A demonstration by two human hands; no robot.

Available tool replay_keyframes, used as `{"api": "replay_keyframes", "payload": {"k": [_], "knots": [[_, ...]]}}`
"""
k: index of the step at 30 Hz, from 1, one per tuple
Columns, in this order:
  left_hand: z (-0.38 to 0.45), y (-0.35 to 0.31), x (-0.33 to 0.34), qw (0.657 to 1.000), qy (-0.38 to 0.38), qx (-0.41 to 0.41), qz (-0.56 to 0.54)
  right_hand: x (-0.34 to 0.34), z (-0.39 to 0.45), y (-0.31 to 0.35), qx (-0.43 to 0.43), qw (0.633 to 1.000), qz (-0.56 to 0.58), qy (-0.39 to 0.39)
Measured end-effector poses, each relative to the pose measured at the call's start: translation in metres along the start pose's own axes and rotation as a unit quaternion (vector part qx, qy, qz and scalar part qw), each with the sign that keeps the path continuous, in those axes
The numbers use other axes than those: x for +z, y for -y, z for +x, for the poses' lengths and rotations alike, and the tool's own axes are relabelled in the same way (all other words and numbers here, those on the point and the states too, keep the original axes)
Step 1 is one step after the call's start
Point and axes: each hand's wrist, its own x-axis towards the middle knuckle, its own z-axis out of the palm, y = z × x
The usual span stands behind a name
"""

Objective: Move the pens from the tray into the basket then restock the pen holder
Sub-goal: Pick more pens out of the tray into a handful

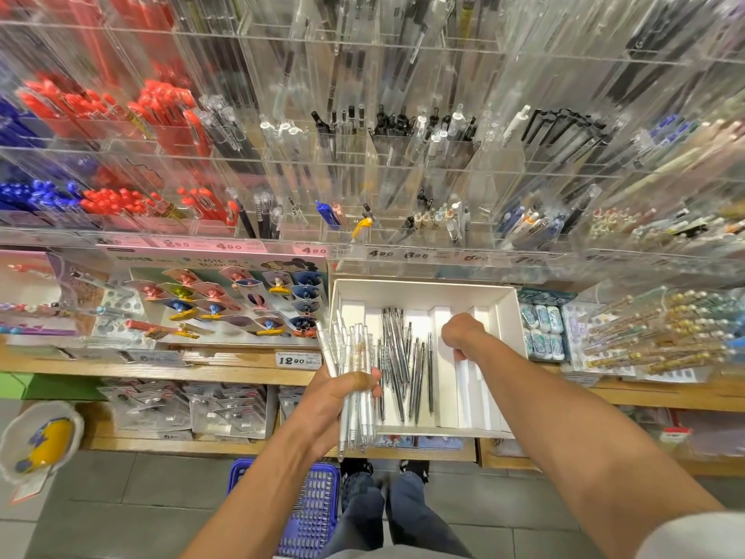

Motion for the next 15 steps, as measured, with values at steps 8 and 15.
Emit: {"api": "replay_keyframes", "payload": {"k": [8, 15], "knots": [[-0.004, -0.002, 0.005, 1.0, -0.004, -0.004, 0.007, 0.0, -0.005, -0.003, -0.004, 0.997, -0.003, -0.078], [-0.009, -0.005, 0.006, 1.0, -0.023, -0.01, -0.004, -0.018, -0.021, -0.021, -0.134, 0.986, -0.023, -0.095]]}}
